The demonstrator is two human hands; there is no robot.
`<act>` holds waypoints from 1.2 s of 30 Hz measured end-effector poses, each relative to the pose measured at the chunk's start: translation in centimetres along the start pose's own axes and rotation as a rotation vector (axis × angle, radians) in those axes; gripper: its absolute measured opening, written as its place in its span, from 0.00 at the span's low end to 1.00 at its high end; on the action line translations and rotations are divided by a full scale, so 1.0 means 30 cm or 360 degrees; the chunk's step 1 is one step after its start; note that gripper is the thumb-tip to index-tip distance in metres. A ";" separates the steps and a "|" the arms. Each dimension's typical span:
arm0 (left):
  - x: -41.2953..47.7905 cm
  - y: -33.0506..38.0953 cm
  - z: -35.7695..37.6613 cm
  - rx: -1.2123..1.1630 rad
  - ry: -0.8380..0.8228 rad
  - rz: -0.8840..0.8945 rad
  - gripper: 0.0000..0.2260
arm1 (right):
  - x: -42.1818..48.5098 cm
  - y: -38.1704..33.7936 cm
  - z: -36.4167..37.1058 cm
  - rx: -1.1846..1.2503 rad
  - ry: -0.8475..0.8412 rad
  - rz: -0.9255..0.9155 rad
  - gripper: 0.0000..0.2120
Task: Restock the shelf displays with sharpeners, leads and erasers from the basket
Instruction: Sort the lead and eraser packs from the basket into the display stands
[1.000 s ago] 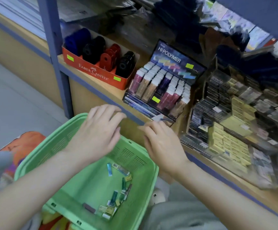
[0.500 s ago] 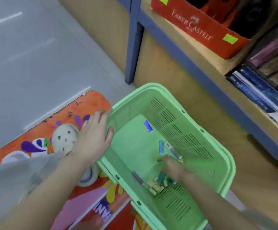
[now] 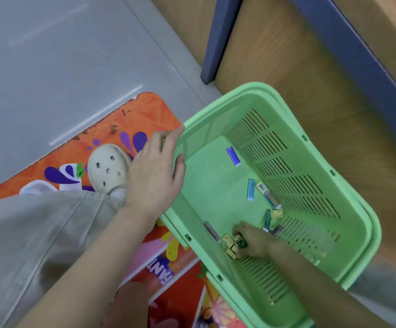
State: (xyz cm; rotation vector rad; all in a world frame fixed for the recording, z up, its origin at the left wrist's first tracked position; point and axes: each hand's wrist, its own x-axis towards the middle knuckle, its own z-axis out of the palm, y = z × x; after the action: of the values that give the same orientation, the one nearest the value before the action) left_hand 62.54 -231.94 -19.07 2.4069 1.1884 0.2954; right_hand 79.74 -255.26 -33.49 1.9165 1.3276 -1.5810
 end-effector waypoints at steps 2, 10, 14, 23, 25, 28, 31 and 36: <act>-0.003 0.001 0.002 -0.0001 0.0014 0.0016 0.21 | 0.005 -0.007 0.012 -0.0009 -0.0023 0.0033 0.27; -0.009 -0.006 0.013 -0.0049 0.0013 0.0022 0.21 | 0.017 -0.045 0.057 -0.0102 -0.0063 -0.0027 0.20; -0.015 0.000 0.011 -0.0136 -0.0013 -0.0012 0.21 | 0.019 -0.056 0.060 -0.0064 -0.0118 -0.0028 0.14; -0.104 0.111 0.023 -0.0818 0.0100 -0.0031 0.11 | -0.074 -0.185 -0.134 0.0939 0.0384 -0.0154 0.08; -0.109 0.164 0.068 -0.1130 -0.0077 -0.0333 0.09 | -0.146 -0.254 -0.210 0.1395 0.0669 -0.0224 0.05; -0.089 0.229 0.115 -0.1654 -0.0556 -0.0943 0.11 | -0.237 -0.337 -0.283 0.2001 0.0915 -0.0237 0.09; -0.091 0.289 0.137 -0.1945 -0.0752 -0.1119 0.12 | -0.295 -0.390 -0.320 0.2376 0.0913 -0.0306 0.16; -0.088 0.346 0.146 -0.2329 -0.0593 -0.1264 0.14 | -0.357 -0.433 -0.315 0.2953 0.0882 -0.0608 0.13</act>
State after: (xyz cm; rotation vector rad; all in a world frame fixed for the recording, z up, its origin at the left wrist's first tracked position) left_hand 69.82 -240.86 -18.02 0.6351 1.0293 0.2728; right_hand 75.40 -246.40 -16.89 3.2302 -0.1855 -3.1562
